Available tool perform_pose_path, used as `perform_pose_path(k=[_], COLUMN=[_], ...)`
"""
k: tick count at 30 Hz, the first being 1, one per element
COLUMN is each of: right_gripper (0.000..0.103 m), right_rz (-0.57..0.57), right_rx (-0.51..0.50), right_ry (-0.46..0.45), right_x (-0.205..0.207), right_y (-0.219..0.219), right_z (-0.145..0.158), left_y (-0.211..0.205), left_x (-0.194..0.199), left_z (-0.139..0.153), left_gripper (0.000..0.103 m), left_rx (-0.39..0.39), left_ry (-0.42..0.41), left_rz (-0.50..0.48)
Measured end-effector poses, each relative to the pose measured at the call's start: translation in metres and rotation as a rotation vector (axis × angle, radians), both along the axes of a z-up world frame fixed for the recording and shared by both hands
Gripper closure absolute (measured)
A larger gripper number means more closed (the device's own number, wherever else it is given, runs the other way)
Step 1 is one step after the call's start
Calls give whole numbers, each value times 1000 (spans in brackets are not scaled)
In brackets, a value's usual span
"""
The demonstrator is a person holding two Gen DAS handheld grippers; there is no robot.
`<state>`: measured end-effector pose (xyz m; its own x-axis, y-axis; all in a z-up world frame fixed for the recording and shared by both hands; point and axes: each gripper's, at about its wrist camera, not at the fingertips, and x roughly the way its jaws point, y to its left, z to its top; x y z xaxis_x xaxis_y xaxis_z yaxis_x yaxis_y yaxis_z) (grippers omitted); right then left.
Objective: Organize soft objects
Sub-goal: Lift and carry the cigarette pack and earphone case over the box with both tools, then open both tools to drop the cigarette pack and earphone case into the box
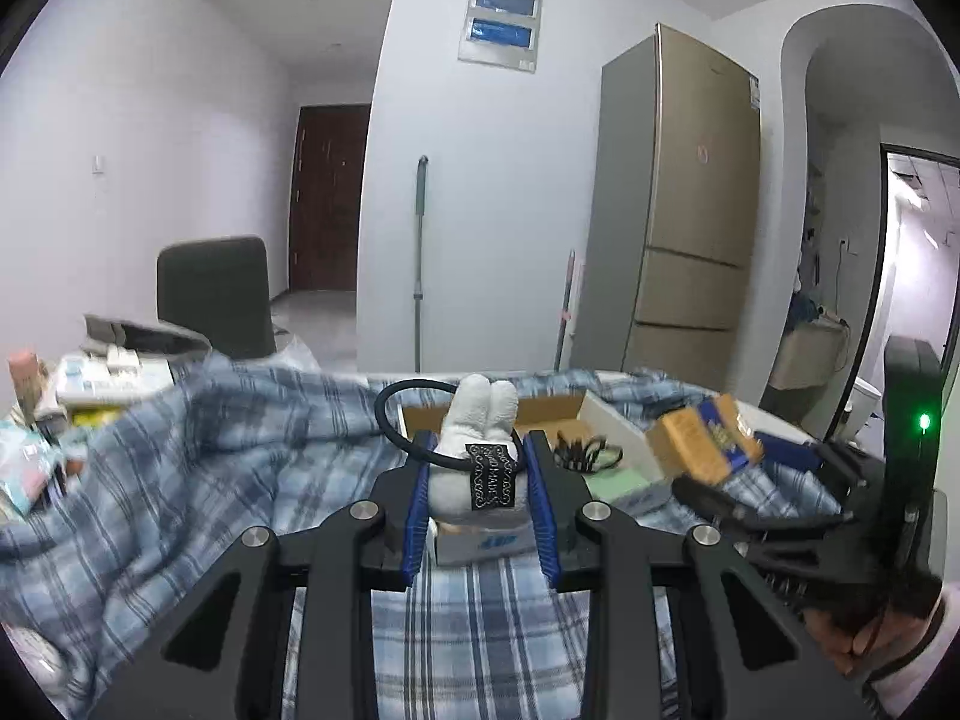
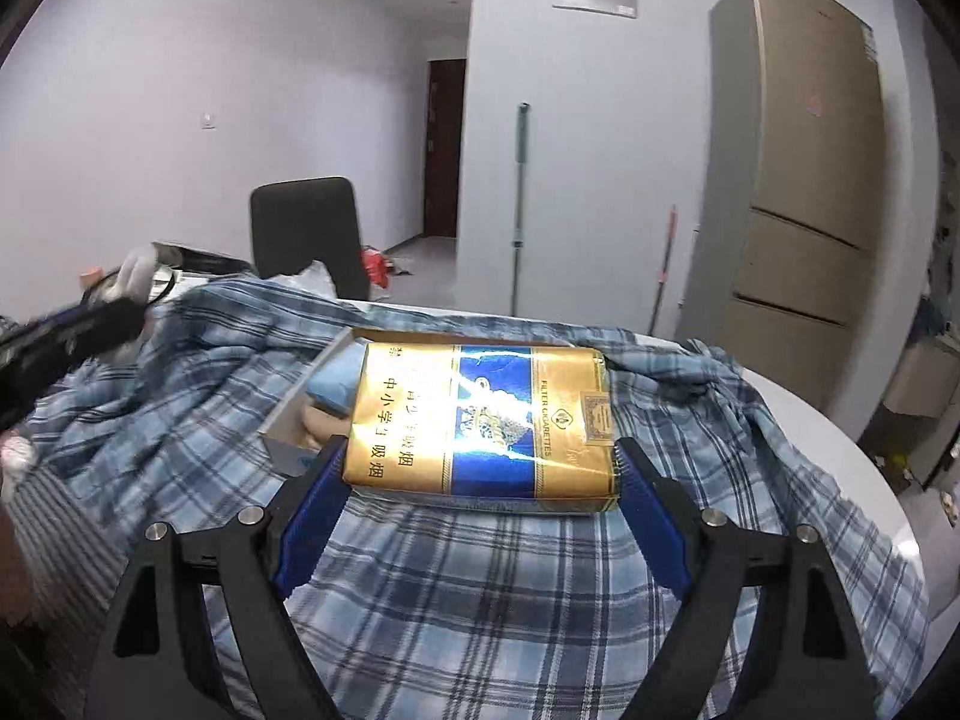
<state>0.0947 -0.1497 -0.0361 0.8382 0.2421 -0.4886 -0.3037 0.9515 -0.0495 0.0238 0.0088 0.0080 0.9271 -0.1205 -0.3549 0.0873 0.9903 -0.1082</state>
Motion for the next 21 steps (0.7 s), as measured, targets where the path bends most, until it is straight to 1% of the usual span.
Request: perform_pose_path(k=[2, 4, 6, 8, 10, 13, 15, 18, 20, 21], right_gripper=[18, 18, 18, 18, 18, 18, 18, 18, 18, 18], right_rz=[15, 11, 15, -6, 10, -7, -20, -32, -35, -37], right_rx=[-9, -17, -17, -30, -11, 2, 19, 49, 49, 42], right_ry=[-20, -44, -46, -18, 11, 40, 75, 127, 153, 166], right_x=[3, 10, 24, 42, 59, 81, 96, 111, 116, 119], right_y=[4, 9, 13, 17, 19, 22, 21, 14, 10, 9], right_z=[14, 29, 43, 53, 56, 52, 43, 24, 10, 3], left_y=[-3, -9, -12, -15, -19, -26, -31, -39, -43, -43], left_x=[2, 9, 22, 37, 53, 77, 93, 119, 128, 135], left_z=[17, 33, 48, 60, 70, 79, 81, 77, 72, 68], left_gripper=[72, 72, 72, 72, 72, 72, 72, 72, 72, 72], left_rx=[21, 73, 79, 68, 57, 58, 55, 58, 64, 52], left_ry=[-14, -24, -21, 5, 19, 23, 39, 119, 127, 140], left_rz=[3, 39, 40, 23, 11, 12, 11, 4, 16, 4])
